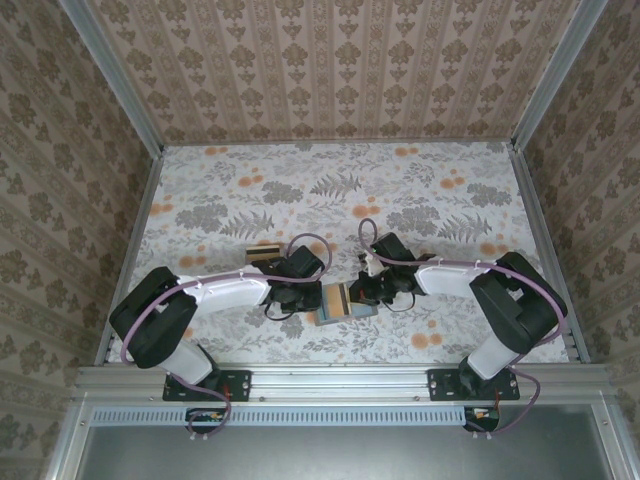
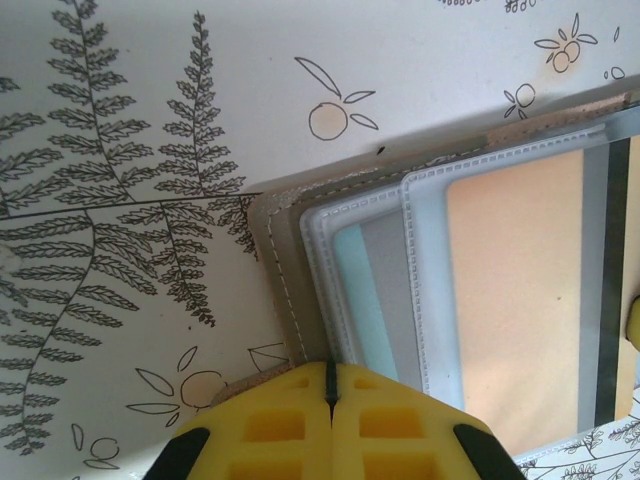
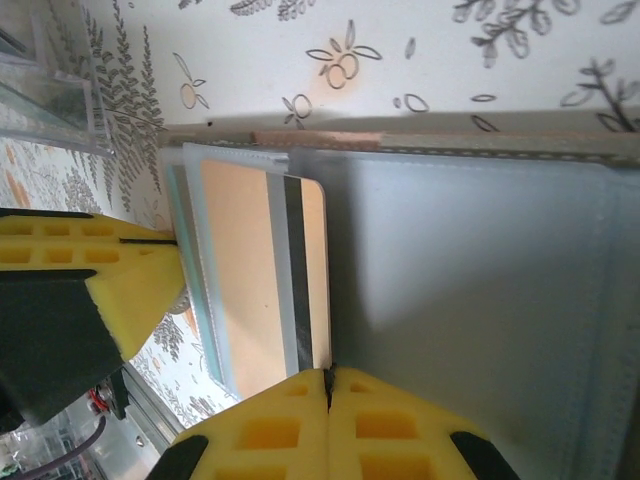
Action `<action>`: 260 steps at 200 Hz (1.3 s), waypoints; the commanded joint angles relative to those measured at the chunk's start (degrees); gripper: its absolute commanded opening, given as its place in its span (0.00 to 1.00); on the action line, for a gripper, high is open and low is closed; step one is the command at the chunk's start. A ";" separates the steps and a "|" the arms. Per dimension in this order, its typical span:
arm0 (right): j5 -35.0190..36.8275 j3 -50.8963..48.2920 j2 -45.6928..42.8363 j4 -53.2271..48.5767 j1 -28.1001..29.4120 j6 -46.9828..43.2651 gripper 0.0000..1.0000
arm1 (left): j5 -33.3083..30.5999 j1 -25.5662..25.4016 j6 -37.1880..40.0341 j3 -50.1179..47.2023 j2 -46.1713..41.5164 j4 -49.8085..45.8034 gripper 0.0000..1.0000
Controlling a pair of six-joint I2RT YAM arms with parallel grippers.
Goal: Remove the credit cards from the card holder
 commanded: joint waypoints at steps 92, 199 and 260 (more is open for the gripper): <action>-2.75 0.59 2.66 3.68 0.31 0.21 0.20 | -0.30 -0.79 0.10 -0.52 1.74 -3.96 0.00; -3.20 2.81 5.77 4.69 2.69 0.62 0.24 | -0.35 -0.97 -0.17 -0.77 1.33 -4.12 0.00; -1.66 1.97 4.31 3.48 2.47 0.05 0.00 | -0.57 -1.08 -0.17 -0.97 1.16 -4.32 0.00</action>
